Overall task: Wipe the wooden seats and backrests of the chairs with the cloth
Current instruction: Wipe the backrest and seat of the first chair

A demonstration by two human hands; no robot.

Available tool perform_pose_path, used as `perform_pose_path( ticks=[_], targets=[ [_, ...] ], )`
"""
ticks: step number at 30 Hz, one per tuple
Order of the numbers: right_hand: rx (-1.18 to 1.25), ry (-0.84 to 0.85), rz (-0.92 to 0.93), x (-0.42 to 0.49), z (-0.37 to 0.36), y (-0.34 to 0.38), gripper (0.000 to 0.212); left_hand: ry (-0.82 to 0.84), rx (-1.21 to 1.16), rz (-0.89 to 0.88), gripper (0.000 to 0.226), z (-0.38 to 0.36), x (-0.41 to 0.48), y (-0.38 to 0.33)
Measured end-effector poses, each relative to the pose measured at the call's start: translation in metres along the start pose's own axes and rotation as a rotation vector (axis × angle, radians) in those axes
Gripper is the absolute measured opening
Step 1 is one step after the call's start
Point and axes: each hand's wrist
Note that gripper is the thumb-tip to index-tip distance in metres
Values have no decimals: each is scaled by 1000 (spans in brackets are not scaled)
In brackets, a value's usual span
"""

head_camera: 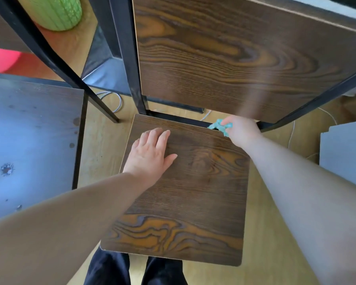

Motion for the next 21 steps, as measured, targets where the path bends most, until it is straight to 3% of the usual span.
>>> perform_pose_path(
  ticks=[5, 13, 21],
  targets=[
    [-55, 45, -9, 5, 1, 5, 37, 13, 11, -10, 65, 0, 0, 2],
    [52, 179, 41, -1, 6, 16, 24, 1, -9, 10, 66, 3, -9, 19],
    [63, 258, 167, -15, -11, 108, 24, -18, -16, 59, 66, 9, -21, 44]
  ],
)
Point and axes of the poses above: each hand's wrist, its own x-axis towards the middle knuckle, its own z-axis out of the back of the hand, y = z × x, and after that the axes turned 13 degrees about -z, right-handed
